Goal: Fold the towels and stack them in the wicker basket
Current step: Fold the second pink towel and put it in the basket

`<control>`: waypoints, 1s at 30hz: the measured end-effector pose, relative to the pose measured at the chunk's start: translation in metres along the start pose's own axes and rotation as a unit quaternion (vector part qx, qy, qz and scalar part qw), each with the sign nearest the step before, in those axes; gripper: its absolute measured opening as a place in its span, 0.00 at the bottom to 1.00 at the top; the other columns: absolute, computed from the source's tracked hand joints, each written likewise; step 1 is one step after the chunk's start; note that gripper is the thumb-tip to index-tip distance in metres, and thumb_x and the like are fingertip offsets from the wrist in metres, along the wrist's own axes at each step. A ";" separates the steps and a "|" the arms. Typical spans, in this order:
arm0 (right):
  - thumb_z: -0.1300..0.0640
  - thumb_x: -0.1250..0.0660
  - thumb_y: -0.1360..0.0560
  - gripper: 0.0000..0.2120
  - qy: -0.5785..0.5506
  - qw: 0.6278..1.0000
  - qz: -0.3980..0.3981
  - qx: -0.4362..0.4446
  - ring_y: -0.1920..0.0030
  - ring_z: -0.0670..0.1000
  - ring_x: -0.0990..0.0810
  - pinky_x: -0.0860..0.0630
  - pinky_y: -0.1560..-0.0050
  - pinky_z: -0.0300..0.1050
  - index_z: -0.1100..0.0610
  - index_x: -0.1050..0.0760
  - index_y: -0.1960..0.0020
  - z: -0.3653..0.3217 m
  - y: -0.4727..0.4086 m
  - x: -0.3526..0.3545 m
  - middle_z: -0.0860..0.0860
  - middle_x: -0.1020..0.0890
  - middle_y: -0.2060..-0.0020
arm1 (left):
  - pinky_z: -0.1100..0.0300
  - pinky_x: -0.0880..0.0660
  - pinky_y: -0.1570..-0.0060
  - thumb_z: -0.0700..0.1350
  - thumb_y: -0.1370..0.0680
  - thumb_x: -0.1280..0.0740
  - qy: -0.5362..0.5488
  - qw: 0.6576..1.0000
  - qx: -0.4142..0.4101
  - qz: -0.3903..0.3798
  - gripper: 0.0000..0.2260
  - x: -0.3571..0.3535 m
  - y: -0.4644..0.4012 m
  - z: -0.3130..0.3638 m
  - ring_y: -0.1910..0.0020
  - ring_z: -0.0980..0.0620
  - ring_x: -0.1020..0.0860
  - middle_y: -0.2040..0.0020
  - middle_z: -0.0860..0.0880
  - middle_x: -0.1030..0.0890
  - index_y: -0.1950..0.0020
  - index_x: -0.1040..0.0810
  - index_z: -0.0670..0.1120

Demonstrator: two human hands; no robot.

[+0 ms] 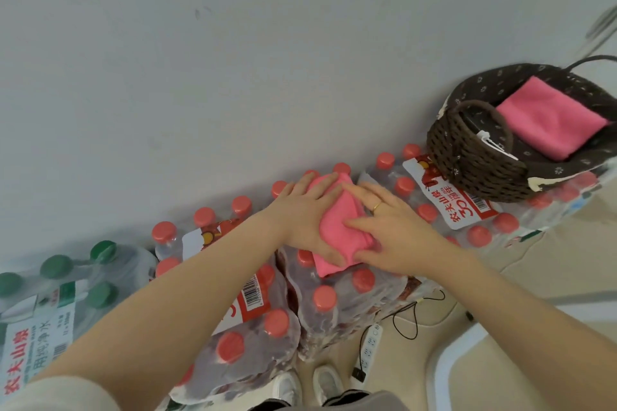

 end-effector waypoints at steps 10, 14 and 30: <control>0.35 0.42 0.32 0.30 0.062 0.996 0.066 -0.016 0.37 0.51 0.24 0.30 0.36 0.48 0.54 0.30 0.39 -0.022 0.015 -0.038 0.52 0.23 0.37 | 0.62 0.54 0.30 0.52 0.34 0.38 0.239 0.963 -0.042 -0.115 0.41 0.017 0.000 -0.019 0.24 0.53 0.59 0.23 0.55 0.58 0.24 0.52 0.52; 0.51 0.39 0.33 0.17 0.070 0.982 0.171 -0.048 0.56 0.51 0.17 0.27 0.51 0.43 0.58 0.23 0.50 -0.020 0.013 -0.021 0.52 0.16 0.54 | 0.71 0.49 0.36 0.42 0.41 0.41 0.254 0.962 -0.059 -0.078 0.43 0.021 0.005 -0.022 0.25 0.55 0.52 0.24 0.52 0.50 0.25 0.45 0.49; 0.53 0.30 0.29 0.29 -0.347 0.764 0.438 -0.322 0.41 0.44 0.27 0.28 0.40 0.43 0.52 0.38 0.31 0.133 0.092 0.153 0.45 0.28 0.39 | 0.70 0.26 0.53 0.42 0.22 0.37 0.566 0.774 -0.141 0.246 0.07 0.170 -0.086 0.101 0.55 0.61 0.25 0.53 0.55 0.23 0.45 0.27 0.48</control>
Point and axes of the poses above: each hand's wrist, its own y-axis away from the middle knuckle, its own x-axis out of the back of the hand, z = x × y, the point moved 6 cm from there along -y, towards the middle knuckle
